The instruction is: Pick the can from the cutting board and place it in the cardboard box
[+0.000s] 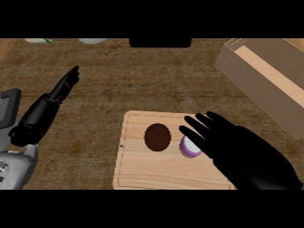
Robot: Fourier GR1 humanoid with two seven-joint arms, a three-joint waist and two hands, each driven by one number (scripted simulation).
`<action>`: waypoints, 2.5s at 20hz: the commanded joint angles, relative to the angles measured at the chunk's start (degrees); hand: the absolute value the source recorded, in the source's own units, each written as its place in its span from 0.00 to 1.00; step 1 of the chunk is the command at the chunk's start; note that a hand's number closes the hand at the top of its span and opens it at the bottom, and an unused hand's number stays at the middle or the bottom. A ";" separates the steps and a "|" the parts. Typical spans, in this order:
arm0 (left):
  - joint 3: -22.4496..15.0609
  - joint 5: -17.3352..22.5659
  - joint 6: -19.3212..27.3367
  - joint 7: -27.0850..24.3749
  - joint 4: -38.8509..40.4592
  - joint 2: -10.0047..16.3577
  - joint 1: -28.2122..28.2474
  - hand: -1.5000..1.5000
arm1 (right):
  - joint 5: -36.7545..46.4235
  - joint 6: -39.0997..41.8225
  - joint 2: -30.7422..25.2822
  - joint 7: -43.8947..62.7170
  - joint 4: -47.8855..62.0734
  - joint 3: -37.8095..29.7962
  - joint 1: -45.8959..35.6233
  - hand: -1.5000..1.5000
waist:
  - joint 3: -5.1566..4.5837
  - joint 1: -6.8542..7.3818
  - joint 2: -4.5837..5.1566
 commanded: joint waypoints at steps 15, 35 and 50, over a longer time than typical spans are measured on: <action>5.44 -2.56 -4.99 0.93 0.52 -2.76 -0.70 0.50 | 20.36 -0.90 15.49 1.61 12.18 6.49 3.19 0.00 | 0.10 -0.01 0.12; 9.19 -6.41 -8.60 -0.92 -0.99 -6.27 1.89 0.50 | 32.10 -1.36 22.22 -11.57 28.19 0.47 2.68 0.00 | 0.08 0.13 0.15; 12.46 -7.60 -11.49 0.40 -2.79 -7.03 2.89 0.50 | 39.66 -5.33 23.85 -18.78 34.55 -4.59 6.57 0.00 | 0.08 0.01 0.10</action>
